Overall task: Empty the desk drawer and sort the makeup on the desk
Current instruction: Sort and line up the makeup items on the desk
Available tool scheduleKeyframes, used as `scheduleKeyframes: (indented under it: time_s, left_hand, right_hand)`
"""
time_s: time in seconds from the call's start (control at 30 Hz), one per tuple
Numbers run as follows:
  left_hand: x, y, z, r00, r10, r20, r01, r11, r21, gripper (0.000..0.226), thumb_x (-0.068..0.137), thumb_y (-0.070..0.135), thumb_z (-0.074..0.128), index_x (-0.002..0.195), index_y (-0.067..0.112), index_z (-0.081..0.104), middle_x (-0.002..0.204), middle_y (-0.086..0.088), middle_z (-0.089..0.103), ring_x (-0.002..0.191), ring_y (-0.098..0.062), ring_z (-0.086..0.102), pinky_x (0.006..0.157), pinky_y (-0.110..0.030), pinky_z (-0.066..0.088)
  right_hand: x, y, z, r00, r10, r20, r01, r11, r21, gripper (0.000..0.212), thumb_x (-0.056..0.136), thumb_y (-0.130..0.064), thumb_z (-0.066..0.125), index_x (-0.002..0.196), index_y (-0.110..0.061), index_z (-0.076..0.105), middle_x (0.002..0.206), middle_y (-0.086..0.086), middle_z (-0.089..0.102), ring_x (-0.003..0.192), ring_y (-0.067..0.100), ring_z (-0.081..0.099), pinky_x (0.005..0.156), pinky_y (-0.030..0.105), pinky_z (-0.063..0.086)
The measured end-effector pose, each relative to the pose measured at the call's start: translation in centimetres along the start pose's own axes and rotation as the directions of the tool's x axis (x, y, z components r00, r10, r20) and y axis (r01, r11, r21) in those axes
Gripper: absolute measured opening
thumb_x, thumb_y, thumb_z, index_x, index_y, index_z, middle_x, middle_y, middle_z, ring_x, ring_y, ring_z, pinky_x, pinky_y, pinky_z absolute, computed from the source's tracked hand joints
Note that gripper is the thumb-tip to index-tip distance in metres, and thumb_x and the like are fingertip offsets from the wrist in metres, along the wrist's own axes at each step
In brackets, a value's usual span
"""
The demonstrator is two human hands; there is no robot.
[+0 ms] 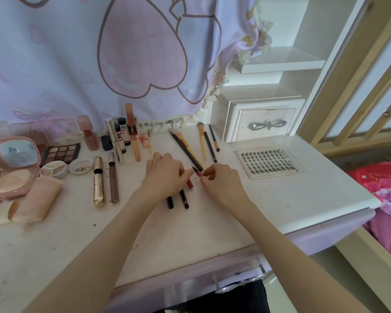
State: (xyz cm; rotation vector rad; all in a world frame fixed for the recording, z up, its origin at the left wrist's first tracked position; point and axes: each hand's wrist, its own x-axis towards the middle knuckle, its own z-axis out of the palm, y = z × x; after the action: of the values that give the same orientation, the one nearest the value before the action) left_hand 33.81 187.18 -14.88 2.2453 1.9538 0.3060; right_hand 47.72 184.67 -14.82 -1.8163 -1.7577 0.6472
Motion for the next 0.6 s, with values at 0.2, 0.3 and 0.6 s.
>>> scheduleKeyframes:
  time_s: [0.2,0.3,0.6]
  left_hand:
    - [-1.1,-0.7,0.2,0.985,0.027,-0.172,-0.046,0.993,-0.11,0.025,0.096,0.032,0.041,0.108,0.024,0.061,0.107,0.001,0.054,0.108,-0.021,0.036,0.08,-0.028,0.022]
    - [-2.5,-1.0,0.6,0.966,0.126,-0.226,-0.157,0.98,-0.126,0.025,0.096,0.023,0.043,0.107,0.025,0.065,0.108,0.006,0.056,0.105,-0.017,0.036,0.076,-0.025,0.018]
    - [-4.5,-2.2,2.4,0.895,0.267,-0.357,-0.298,0.954,-0.034,0.043,0.083,0.027,0.03,0.096,0.021,0.071,0.093,0.008,0.066,0.092,-0.015,0.038,0.067,-0.027,0.013]
  right_hand:
    - [0.7,-0.6,1.2,0.998,-0.037,-0.045,0.039,0.998,0.048,0.025,0.09,-0.027,0.059,0.11,-0.011,0.063,0.105,0.005,0.066,0.091,0.014,0.059,0.076,0.019,0.042]
    - [0.9,-0.9,1.5,0.998,-0.061,-0.029,0.063,0.997,0.049,0.028,0.09,-0.025,0.059,0.114,-0.01,0.064,0.109,0.005,0.067,0.1,0.016,0.061,0.084,0.019,0.043]
    - [0.5,-0.7,1.5,1.0,-0.014,-0.008,0.016,0.95,0.312,0.027,0.095,-0.006,0.039,0.105,-0.012,0.063,0.094,0.006,0.069,0.076,0.013,0.067,0.084,0.03,0.055]
